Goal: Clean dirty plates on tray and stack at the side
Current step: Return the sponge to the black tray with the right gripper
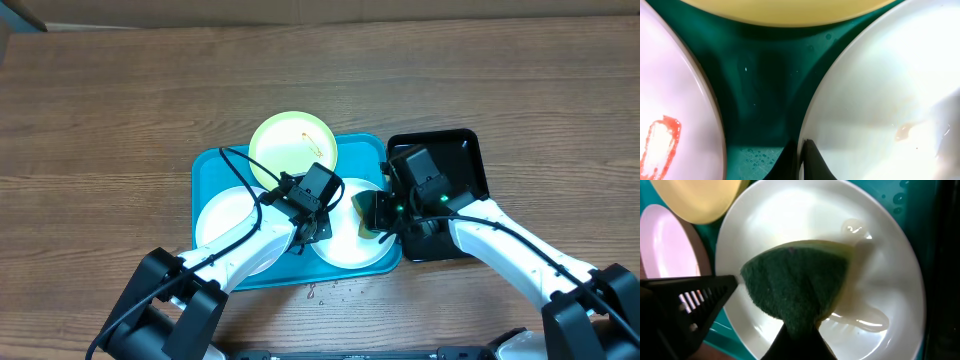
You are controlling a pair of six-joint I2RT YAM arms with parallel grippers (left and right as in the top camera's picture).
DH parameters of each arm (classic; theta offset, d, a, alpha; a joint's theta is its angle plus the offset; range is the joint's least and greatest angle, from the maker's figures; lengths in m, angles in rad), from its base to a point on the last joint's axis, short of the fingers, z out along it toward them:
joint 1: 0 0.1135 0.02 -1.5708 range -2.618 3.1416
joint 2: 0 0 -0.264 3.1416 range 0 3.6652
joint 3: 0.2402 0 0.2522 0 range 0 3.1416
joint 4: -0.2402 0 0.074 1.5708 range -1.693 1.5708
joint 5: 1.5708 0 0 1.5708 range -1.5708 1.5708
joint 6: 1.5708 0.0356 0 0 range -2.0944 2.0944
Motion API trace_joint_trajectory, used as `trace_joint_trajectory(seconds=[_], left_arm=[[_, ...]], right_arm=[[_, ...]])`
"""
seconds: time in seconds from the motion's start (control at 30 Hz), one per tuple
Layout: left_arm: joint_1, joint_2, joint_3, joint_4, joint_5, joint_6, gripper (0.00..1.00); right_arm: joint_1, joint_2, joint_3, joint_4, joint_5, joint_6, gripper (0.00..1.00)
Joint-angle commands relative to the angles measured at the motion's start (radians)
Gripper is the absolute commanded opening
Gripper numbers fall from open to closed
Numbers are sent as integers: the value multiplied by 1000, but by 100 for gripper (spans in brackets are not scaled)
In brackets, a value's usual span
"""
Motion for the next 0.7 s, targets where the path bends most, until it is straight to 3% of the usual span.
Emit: trace_joint_trajectory(seconds=[0.0, 0.23, 0.4, 0.67], left_arm=[[-5, 10, -6, 0, 32, -10, 4], [-5, 10, -6, -1, 32, -10, 4], [-5, 10, -6, -7, 32, -6, 4], [-5, -15, 44, -90, 14, -5, 4]], right_arm=[[-3, 11, -23, 13, 29, -50, 4], [-29, -9, -4, 16, -55, -50, 4], [-93, -96, 84, -98, -50, -99, 4], [-319, -193, 169, -362, 188, -117, 4]])
